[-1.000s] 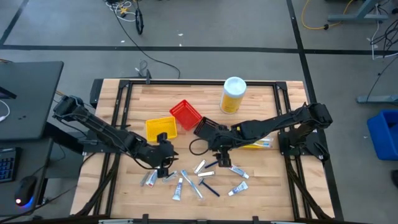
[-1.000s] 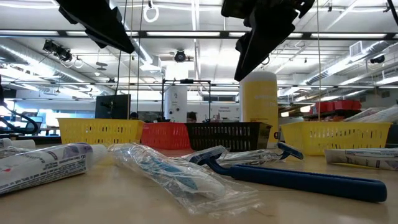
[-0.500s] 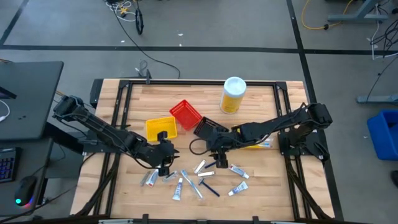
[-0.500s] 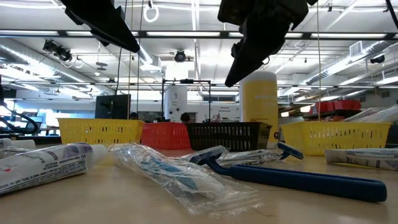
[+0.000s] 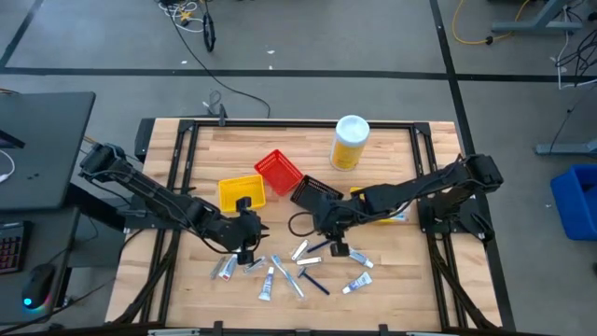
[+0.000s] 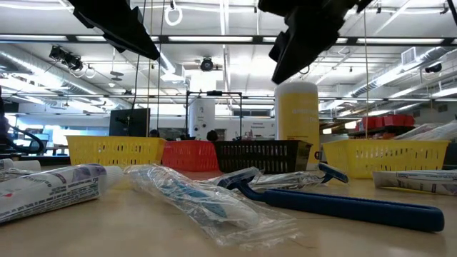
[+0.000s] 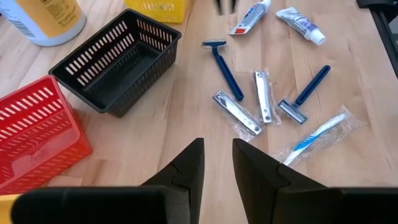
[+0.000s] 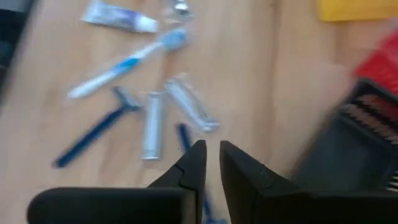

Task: Pick & Place Travel size toiletries
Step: Put the toothpaste into the black bin

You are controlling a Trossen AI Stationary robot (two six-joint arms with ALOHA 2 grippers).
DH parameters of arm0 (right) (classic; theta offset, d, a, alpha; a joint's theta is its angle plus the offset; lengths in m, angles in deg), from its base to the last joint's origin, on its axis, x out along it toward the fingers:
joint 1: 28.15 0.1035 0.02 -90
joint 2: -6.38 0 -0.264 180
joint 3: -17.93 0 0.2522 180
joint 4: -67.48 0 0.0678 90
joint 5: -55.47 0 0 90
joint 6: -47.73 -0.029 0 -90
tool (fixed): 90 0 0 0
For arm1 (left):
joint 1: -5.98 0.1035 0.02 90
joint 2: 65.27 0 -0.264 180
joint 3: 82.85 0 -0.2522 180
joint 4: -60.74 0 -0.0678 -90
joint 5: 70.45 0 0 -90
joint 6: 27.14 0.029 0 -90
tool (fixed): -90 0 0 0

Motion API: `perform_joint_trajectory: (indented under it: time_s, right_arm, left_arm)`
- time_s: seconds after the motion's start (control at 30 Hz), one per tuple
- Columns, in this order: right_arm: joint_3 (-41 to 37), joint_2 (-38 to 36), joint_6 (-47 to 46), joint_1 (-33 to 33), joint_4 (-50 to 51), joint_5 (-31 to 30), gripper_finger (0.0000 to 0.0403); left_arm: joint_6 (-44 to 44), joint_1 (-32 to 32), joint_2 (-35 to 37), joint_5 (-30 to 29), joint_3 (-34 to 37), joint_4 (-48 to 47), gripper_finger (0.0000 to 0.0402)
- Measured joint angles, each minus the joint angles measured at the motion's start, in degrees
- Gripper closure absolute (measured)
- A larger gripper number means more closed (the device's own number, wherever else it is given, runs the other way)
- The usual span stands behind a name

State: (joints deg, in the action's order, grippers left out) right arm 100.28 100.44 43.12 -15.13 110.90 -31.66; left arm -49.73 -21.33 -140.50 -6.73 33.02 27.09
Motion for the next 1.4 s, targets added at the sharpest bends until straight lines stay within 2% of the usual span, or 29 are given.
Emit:
perform_joint_trajectory:
  time_s: [0.17, 0.5, 0.67, 0.83, 1.03, 1.2, 1.4]
  right_arm:
    - [0.01, 0.00, -0.56, 1.23, 2.59, 3.26, 0.0324]
    - [0.01, 0.39, -2.05, 5.99, 5.32, 1.51, 0.0211]
    - [0.01, 0.39, -9.45, 7.86, 12.56, 1.48, 0.0177]
    - [-0.18, 0.39, -24.41, 10.45, 21.91, 1.62, 0.0167]
    - [-6.90, 0.37, -39.02, 14.43, 18.90, -0.43, 0.0176]
    - [-11.20, 0.42, -44.25, 15.17, 15.45, -0.20, 0.0177]
    - [-16.17, 0.42, -45.51, 15.21, 7.90, 0.30, 0.0169]
  left_arm:
    - [-0.08, 0.00, 0.00, 0.19, -0.02, 0.00, 0.0310]
    - [-0.75, 0.02, 0.00, 0.03, -0.04, 0.08, 0.0310]
    - [-0.74, 0.02, 0.00, 0.02, -0.04, 0.12, 0.0310]
    - [-0.74, 0.02, 0.00, 0.02, -0.04, 0.07, 0.0310]
    - [-0.53, 0.02, 0.00, 0.00, -0.04, 0.07, 0.0310]
    - [0.27, 0.02, 0.00, 0.02, -0.04, 0.07, 0.0310]
    - [0.23, 0.02, 0.00, -0.01, -0.04, 0.12, 0.0310]
